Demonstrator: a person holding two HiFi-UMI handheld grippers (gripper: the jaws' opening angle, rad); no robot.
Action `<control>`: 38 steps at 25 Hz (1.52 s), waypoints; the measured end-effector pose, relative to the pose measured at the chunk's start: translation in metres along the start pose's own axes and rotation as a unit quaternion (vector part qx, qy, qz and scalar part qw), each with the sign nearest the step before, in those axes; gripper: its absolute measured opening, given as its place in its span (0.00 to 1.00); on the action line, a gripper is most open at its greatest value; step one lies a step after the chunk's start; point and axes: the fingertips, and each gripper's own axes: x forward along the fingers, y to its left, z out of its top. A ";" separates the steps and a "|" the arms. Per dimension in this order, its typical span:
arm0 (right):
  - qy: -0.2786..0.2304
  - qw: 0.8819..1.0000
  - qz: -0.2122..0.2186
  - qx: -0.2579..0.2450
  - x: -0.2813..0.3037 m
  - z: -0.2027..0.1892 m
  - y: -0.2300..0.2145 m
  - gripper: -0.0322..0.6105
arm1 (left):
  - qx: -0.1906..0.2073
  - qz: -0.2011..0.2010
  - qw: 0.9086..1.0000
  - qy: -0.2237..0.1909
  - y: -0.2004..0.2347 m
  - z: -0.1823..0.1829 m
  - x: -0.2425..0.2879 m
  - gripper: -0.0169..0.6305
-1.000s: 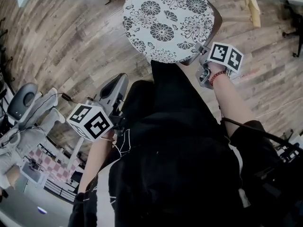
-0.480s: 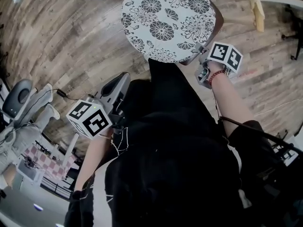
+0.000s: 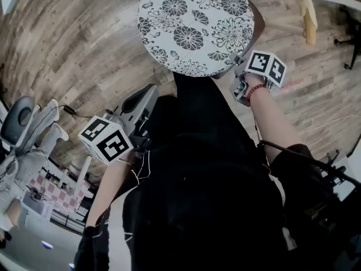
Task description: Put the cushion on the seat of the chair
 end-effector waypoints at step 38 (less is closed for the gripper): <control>-0.006 0.997 -0.058 -0.041 0.035 -0.010 -0.034 0.10 | -0.020 0.043 0.999 0.019 0.033 -0.010 -0.003 0.04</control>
